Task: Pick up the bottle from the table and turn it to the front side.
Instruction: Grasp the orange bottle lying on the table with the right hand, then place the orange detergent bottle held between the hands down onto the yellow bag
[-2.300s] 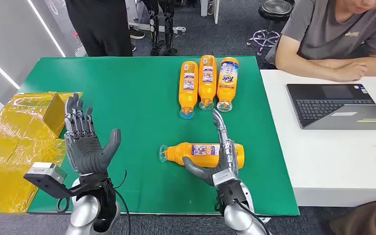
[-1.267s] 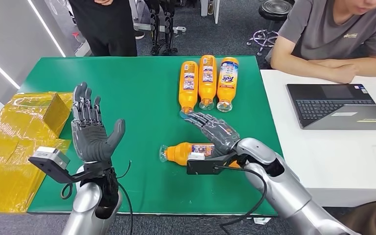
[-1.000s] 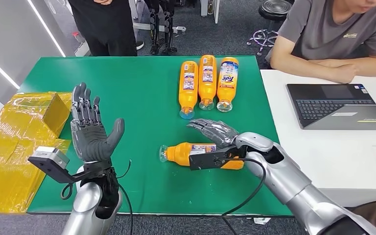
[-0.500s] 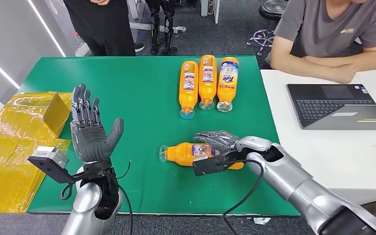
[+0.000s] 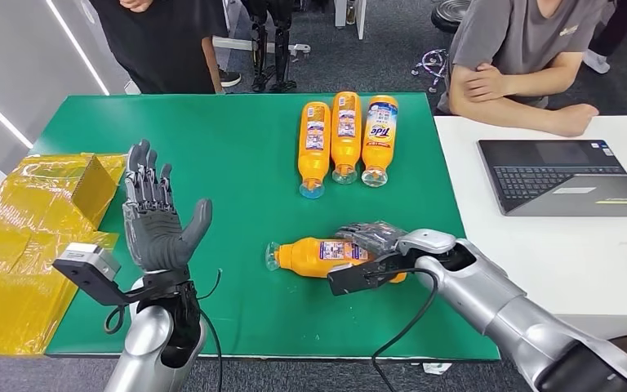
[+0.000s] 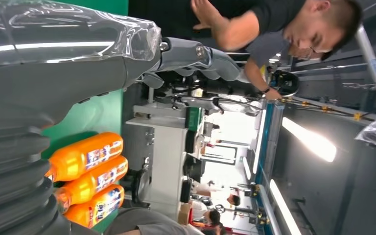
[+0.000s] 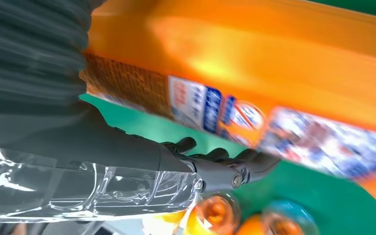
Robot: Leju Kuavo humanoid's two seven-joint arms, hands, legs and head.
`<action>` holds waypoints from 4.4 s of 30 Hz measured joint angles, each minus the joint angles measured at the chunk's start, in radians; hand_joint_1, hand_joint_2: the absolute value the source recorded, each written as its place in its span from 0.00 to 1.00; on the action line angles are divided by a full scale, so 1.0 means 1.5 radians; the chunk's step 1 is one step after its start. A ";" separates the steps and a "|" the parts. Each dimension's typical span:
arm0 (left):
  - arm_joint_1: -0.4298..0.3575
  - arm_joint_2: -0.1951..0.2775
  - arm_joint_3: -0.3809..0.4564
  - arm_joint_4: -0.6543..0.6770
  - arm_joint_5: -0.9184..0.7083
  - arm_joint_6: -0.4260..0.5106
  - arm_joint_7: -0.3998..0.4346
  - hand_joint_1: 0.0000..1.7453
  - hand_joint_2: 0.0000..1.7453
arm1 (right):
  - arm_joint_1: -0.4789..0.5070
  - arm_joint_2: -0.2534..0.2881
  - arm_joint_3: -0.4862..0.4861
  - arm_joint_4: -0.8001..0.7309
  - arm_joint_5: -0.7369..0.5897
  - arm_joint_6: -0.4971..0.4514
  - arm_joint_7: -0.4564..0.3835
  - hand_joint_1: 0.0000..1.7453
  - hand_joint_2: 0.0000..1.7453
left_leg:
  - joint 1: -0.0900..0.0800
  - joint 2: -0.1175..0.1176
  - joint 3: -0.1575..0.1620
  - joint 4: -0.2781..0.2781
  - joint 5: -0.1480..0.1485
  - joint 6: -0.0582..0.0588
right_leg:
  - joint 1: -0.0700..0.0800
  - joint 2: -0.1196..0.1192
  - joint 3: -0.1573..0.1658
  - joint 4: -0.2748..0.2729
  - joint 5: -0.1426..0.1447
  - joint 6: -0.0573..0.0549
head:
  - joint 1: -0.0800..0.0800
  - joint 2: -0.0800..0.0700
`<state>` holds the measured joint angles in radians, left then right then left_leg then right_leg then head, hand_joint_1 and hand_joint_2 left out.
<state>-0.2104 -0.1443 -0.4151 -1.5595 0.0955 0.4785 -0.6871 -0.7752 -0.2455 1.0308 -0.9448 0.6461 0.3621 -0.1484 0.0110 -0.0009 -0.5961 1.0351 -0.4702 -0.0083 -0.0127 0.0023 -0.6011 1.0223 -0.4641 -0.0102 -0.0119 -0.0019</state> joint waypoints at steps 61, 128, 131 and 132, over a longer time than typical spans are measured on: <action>0.077 -0.018 0.020 -0.059 -0.053 0.024 0.020 0.00 1.00 | 0.230 0.142 -0.210 -0.085 -0.057 -0.513 -0.034 1.00 1.00 | 0.000 -0.001 0.000 -0.001 0.000 0.000 | 0.000 -0.001 0.000 0.000 -0.001 0.000 | 0.000 0.000; 0.020 -0.023 0.004 0.039 0.129 -0.275 0.095 0.00 1.00 | 0.298 0.185 -0.214 -0.137 -0.059 -0.299 -0.112 1.00 1.00 | 0.000 0.000 0.000 -0.001 0.000 0.000 | 0.000 -0.001 0.000 0.000 -0.001 0.000 | 0.000 0.000; 0.019 -0.023 0.006 0.039 0.129 -0.274 0.095 0.00 1.00 | 0.295 0.184 -0.214 -0.135 -0.058 -0.293 -0.116 1.00 1.00 | 0.000 0.000 0.000 -0.001 0.000 0.000 | 0.000 0.000 0.000 0.000 -0.001 0.000 | 0.000 0.000; 0.019 -0.023 0.006 0.040 0.128 -0.274 0.095 0.00 1.00 | 0.295 0.184 -0.214 -0.135 -0.059 -0.291 -0.117 1.00 1.00 | 0.000 0.000 0.000 -0.001 0.000 0.000 | 0.000 0.000 0.000 0.000 -0.001 0.000 | 0.000 0.000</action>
<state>-0.1823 -0.1790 -0.4062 -1.4999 0.2874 0.0677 -0.5444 -0.3330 0.0307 0.7103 -1.1475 0.5575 -0.0743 -0.3246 0.0112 -0.0016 -0.5964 1.0340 -0.4704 -0.0083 -0.0125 0.0016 -0.6015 1.0223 -0.4653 -0.0100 -0.0120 -0.0019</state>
